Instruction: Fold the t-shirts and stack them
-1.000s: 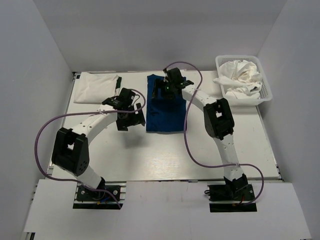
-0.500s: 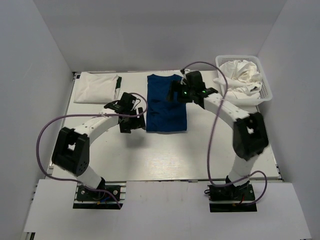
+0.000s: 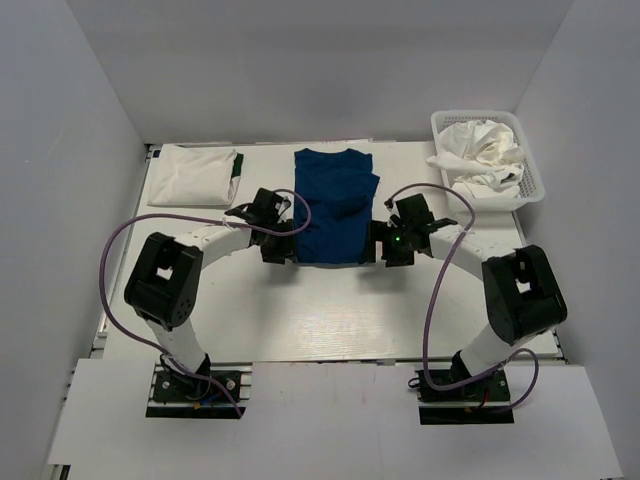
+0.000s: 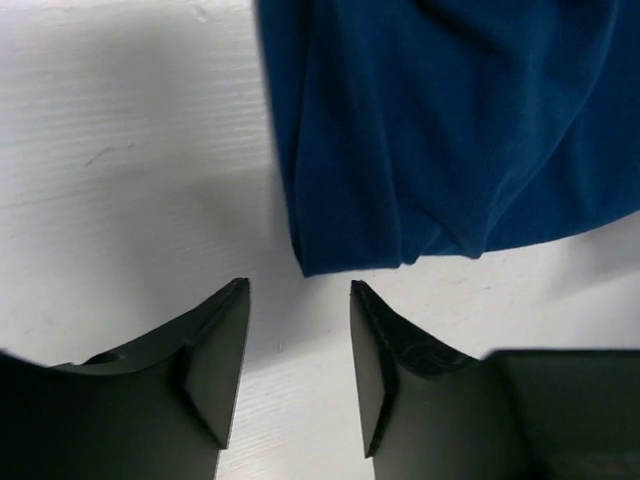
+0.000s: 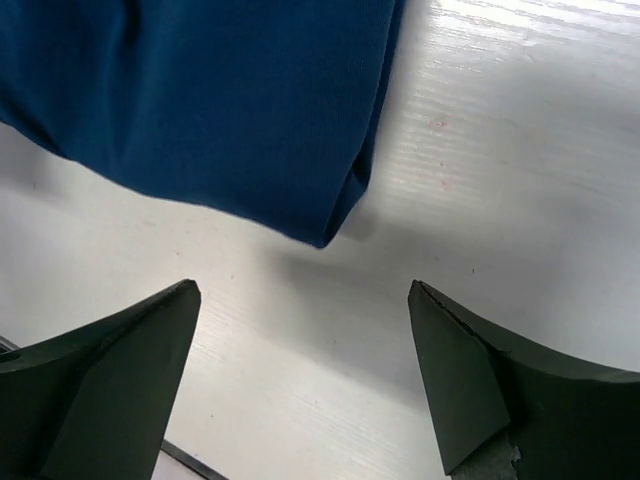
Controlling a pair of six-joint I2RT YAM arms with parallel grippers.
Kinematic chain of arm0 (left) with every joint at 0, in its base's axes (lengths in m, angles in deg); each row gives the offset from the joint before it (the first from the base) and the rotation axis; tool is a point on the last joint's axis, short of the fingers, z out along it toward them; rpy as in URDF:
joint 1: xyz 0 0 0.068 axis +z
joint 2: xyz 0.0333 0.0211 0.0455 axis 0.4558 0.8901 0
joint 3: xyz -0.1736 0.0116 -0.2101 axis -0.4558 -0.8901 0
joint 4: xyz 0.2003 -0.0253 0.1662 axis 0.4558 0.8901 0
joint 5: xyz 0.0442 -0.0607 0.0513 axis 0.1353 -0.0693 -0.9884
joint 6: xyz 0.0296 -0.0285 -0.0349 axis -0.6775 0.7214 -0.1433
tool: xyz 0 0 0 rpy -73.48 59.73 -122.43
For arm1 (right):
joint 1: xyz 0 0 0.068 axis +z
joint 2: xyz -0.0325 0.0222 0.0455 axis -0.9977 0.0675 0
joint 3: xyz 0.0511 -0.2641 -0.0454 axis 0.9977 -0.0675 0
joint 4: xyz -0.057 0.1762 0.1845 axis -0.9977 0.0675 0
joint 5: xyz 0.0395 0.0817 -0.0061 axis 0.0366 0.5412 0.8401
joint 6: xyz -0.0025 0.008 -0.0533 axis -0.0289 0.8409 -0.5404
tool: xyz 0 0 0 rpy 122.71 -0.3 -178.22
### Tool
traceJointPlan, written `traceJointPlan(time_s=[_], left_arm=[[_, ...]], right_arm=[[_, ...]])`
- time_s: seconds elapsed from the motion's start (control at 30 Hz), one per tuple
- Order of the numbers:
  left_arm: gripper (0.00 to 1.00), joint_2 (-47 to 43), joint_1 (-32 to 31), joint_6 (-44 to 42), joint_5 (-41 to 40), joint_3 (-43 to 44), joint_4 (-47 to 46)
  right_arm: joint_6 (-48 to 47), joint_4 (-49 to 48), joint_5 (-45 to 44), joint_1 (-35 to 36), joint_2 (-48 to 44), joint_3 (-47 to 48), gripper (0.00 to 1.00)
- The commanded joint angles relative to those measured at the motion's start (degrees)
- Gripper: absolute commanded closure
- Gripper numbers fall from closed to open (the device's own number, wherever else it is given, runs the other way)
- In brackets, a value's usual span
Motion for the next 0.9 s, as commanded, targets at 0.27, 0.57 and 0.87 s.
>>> traceJointPlan(time_s=[0.27, 0.57, 0.87], left_arm=[[0.75, 4.78, -0.61, -0.31, 3.79, 1.04, -4.0], [1.0, 3.82, -0.61, 1.53, 4.33, 0.35, -8.38], [1.0, -9.36, -0.61, 2.07, -2.96, -5.19, -10.41]], right_arm=[[-1.26, -7.32, 5.9, -0.77, 8.42, 2.2, 0.28], [-2.58, -8.65, 6.61, -0.86, 8.34, 2.11, 0.91], [-4.69, -4.26, 5.82, -0.77, 3.69, 3.35, 1.0]])
